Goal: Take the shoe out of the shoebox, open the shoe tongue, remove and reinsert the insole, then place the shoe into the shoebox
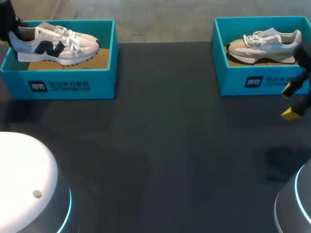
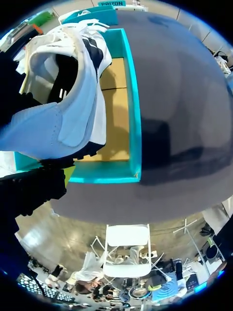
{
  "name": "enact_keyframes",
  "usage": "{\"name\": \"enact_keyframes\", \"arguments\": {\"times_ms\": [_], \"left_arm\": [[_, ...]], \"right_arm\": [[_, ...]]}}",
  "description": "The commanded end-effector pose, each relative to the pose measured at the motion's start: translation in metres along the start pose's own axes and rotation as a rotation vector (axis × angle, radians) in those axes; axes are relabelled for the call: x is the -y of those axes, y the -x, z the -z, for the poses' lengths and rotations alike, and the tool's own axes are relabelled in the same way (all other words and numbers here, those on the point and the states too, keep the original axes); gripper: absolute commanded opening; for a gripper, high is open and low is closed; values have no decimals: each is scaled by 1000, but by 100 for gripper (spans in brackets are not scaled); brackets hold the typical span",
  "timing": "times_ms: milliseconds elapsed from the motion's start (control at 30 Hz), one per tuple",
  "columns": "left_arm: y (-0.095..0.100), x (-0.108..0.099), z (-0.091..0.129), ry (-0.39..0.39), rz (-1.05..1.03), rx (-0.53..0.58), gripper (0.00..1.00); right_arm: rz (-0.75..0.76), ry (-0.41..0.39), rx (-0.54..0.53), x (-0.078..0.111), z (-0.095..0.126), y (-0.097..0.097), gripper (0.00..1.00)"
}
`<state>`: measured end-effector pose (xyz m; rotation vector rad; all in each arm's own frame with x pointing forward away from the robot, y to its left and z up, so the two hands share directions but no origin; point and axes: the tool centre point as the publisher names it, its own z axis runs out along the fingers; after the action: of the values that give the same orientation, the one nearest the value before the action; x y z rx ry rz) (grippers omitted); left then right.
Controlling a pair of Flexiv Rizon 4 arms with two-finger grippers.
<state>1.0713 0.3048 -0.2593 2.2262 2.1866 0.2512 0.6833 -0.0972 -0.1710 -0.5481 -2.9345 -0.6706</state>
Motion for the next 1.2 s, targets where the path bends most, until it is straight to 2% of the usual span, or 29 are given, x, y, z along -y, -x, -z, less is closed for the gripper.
{"name": "enact_keyframes", "arguments": {"times_ms": [33,567,967,1200], "left_arm": [[5,-1,-10,-3,1,2,0],[14,16,-48,-63,7,49,0],[16,25,-74,-91,1,41,0],[14,30,-92,-139,-9,26,0]], "right_arm": [[-2,-4,-2,-1,-1,2,100],[-2,-4,-2,-1,-1,2,100],[-2,-4,-2,-1,-1,2,100],[-2,-4,-2,-1,-1,2,100]]}}
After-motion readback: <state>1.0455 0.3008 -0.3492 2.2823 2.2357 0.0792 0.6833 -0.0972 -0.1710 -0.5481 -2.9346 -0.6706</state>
